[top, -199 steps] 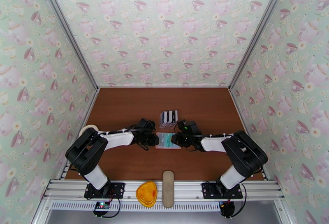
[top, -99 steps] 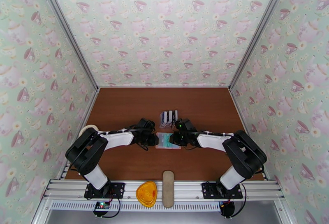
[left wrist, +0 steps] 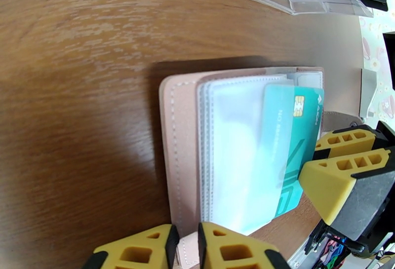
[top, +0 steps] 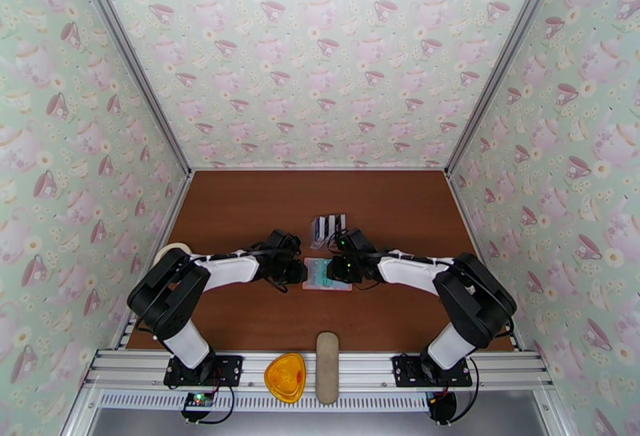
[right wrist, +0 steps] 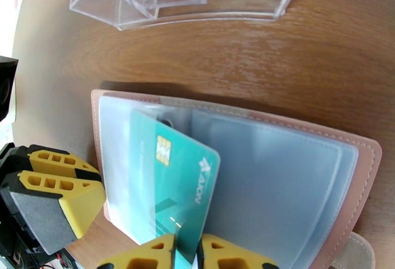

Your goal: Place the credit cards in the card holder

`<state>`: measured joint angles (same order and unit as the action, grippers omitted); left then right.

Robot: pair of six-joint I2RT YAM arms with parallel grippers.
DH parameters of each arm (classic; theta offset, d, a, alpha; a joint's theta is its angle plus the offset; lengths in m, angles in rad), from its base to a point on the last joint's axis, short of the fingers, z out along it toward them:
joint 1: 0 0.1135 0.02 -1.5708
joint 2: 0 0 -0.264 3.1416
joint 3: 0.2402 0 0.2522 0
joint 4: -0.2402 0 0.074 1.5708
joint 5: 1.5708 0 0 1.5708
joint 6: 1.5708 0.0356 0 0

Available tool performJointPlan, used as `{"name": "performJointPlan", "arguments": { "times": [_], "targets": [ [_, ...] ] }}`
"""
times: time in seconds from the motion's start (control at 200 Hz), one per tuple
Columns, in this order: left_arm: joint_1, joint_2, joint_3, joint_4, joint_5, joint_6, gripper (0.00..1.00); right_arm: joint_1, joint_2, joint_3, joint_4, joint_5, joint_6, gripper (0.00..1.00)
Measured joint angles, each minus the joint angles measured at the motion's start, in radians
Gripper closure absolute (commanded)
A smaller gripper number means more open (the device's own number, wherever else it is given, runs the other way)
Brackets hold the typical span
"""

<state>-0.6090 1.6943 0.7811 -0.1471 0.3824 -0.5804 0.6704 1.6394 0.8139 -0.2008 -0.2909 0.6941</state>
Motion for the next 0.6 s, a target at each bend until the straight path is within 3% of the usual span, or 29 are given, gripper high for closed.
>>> {"name": "performJointPlan", "arguments": {
  "times": [0.601],
  "targets": [
    [0.019, 0.01, 0.009, -0.008, 0.026, 0.0, 0.77, 0.045, 0.076, 0.089, -0.019, -0.004, -0.003, 0.77]
  ]
}}
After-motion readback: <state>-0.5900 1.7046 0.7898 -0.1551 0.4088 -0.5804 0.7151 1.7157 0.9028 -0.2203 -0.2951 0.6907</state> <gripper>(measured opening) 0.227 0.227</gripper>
